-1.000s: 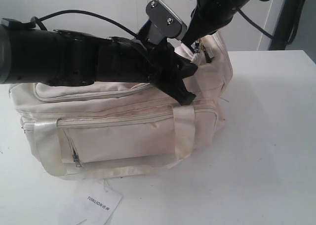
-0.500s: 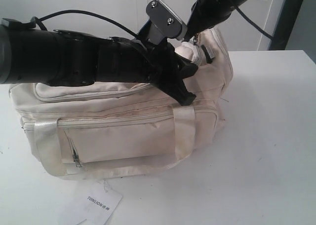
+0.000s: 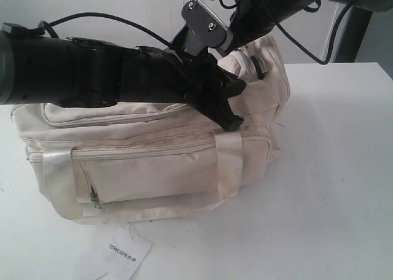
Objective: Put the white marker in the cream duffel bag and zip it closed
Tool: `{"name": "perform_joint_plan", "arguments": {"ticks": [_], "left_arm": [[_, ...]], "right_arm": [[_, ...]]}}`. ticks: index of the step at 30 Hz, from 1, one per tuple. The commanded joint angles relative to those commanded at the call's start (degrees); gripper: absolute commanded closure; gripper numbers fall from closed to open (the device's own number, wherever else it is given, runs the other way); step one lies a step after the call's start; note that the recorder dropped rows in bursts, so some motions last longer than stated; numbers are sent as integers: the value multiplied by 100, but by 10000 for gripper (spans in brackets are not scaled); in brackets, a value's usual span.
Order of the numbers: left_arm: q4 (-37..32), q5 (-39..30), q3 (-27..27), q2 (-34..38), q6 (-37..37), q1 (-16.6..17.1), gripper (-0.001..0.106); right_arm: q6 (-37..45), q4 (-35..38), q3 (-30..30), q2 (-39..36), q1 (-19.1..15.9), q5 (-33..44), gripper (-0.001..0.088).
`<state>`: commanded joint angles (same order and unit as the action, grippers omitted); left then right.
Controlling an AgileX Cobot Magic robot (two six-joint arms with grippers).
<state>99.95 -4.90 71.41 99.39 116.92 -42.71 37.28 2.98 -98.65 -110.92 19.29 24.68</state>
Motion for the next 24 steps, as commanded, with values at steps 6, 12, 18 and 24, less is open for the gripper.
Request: {"name": "perform_joint_plan", "arguments": {"ticks": [6,12,18,24], "left_arm": [[0,-114,0,0,0,0,1053],[0,-120,0,0,0,0,1052],[0,-78,0,0,-15,0,660],[0,490,0,-23,-63,0,361]], "right_arm": [[0,0,0,-60,0,-208,868],[-340,0,0,-60,0,-334,863],[-485,0,0,-60,0,-50,521],[-1077,-22,0,4,0,283,207]]}}
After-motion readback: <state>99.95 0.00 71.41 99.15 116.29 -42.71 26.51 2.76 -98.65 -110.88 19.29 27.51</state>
